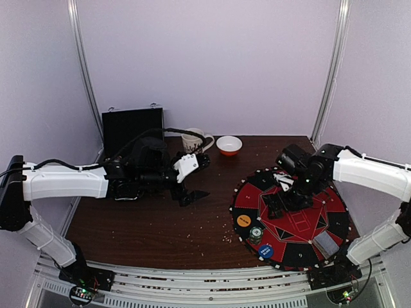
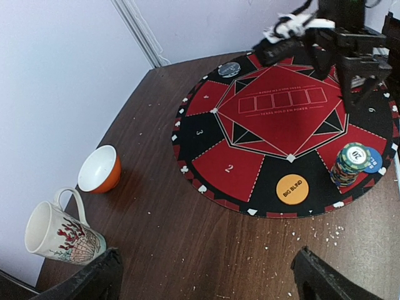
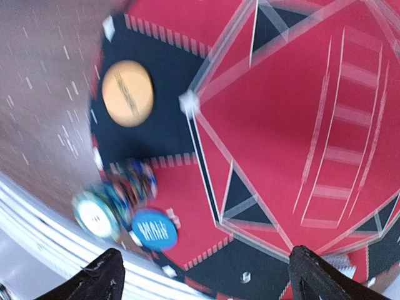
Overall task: Distribute texas hold em gaming equipment
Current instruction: Pick up the small blind button from the poker table mat.
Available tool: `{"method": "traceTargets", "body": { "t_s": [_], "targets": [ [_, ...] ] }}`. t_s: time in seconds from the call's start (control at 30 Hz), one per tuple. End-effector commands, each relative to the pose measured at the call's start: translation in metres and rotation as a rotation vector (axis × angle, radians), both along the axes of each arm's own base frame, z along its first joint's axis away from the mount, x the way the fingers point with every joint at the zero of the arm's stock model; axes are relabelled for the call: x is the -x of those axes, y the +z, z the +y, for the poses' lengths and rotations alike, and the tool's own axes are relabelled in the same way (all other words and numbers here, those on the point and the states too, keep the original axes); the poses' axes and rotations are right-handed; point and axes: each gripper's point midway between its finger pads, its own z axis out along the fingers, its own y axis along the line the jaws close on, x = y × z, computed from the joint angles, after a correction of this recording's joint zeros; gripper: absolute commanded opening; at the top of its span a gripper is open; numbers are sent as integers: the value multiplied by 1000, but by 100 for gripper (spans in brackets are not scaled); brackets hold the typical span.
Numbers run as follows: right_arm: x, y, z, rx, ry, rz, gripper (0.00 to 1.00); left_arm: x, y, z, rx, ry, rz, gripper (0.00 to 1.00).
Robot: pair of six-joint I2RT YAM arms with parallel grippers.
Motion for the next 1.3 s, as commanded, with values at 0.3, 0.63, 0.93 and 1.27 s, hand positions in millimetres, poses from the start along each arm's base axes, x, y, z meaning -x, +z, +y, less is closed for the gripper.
{"method": "traceTargets", "body": {
  "t_s": [0.3,0.63,0.93,1.27],
  "targets": [
    [72,-41,13,-20,-32,-79,87,-1,22,4,40,-3,-74,98],
    [76,-74,44,-62,106,-157,87,-2,19,6,26,2,-85,98],
    [84,-92,36,51,164,-161,81,-4,18,7,19,10,-92,98],
    [77,-100,35,144,201,-199,70,-6,17,8,10,25,-96,98]
  ]
}}
